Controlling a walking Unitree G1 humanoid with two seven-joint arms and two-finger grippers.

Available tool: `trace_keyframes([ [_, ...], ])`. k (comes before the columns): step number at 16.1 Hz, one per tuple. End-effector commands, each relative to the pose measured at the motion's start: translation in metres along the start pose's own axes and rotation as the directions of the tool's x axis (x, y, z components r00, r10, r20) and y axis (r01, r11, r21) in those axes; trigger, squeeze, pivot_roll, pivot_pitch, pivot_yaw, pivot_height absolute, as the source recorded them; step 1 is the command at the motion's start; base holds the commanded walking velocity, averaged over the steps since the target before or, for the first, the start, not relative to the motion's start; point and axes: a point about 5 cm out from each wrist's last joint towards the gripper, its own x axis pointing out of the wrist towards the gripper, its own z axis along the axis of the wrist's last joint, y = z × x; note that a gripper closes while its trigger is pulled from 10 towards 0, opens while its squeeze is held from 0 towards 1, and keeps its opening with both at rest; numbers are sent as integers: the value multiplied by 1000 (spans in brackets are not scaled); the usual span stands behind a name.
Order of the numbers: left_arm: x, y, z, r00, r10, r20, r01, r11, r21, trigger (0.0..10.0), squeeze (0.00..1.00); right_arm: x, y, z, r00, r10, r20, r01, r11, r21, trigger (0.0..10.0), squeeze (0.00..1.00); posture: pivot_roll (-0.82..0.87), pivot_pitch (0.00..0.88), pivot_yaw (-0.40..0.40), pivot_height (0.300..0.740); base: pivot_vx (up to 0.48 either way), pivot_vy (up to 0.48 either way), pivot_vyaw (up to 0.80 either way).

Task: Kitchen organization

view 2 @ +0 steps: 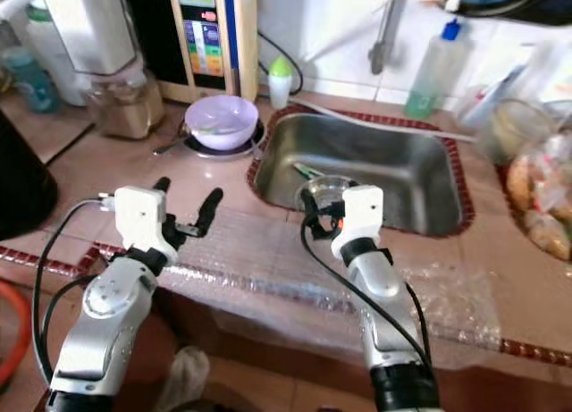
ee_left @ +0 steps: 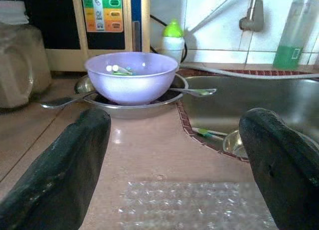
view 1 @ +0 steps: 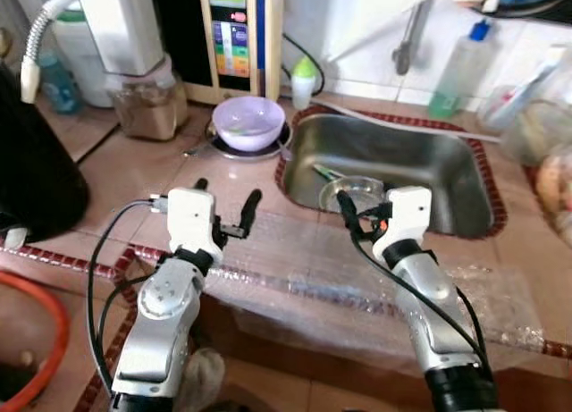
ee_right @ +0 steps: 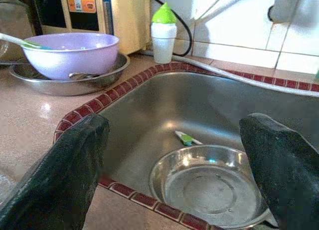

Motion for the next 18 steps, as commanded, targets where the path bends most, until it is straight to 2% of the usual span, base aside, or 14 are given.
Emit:
trace_keyframes([
  [1, 0, 1, 6, 1000, -7, 27, 7, 1000, 4, 10000, 0, 1, 2, 1, 1000, 7, 0, -7, 1000, -2, 10000, 0, 23, 0, 17, 740, 244, 0, 0],
  [11, 3, -3, 7, 999, -35, 21, 35, 999, 1, 10000, 0, -3, 3, -1, 1000, 4, -9, -4, 1000, -2, 10000, 0, 9, 0, 29, 740, 284, 0, -43],
  [18, -2, -3, 3, 1000, -7, 5, 7, 1000, -7, 10000, 0, -3, 4, -3, 1000, 16, -17, -16, 1000, -5, 10000, 0, 17, 0, 21, 740, 0, 0, 0],
])
